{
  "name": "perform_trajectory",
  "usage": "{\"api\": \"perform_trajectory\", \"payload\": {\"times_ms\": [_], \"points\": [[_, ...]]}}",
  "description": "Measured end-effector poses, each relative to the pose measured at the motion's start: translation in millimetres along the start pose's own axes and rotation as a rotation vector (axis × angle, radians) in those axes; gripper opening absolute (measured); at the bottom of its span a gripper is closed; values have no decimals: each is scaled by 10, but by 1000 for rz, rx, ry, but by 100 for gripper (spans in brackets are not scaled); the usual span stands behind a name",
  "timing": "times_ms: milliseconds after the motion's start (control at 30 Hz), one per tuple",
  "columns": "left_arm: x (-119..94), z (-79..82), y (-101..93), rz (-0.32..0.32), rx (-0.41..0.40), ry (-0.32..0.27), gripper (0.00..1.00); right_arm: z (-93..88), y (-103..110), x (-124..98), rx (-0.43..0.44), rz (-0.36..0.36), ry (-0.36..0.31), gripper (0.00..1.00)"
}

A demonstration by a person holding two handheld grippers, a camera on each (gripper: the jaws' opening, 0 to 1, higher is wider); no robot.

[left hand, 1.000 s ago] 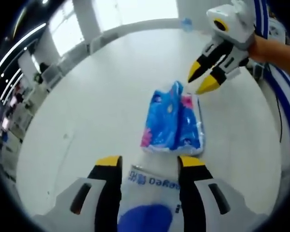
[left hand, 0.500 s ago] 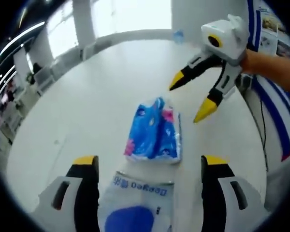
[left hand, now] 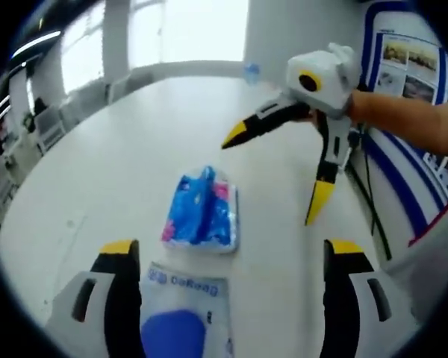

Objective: Arrange the tabletop items into an orderly group along one side of the table until the central work area is clear of visible clutter.

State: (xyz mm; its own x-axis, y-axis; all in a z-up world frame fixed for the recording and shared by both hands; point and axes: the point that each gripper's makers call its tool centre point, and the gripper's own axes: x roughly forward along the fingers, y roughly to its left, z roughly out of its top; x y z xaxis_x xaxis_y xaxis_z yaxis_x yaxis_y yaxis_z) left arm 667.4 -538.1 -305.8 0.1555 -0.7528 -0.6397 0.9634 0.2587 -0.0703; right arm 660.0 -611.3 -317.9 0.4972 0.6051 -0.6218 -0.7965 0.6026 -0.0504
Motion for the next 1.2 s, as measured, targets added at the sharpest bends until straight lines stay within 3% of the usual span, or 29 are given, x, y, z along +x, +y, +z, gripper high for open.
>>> {"api": "perform_trajectory", "payload": {"times_ms": [400, 600, 1200], "points": [[-357, 18, -202, 16, 0, -57, 99, 146, 269, -169, -35, 23, -8, 98], [-569, -66, -292, 34, -4, -77, 99, 206, 440, -194, -64, 38, 0, 98], [-1537, -617, -431, 153, -69, -141, 98, 603, 1198, 1, -173, 132, 18, 97]]}}
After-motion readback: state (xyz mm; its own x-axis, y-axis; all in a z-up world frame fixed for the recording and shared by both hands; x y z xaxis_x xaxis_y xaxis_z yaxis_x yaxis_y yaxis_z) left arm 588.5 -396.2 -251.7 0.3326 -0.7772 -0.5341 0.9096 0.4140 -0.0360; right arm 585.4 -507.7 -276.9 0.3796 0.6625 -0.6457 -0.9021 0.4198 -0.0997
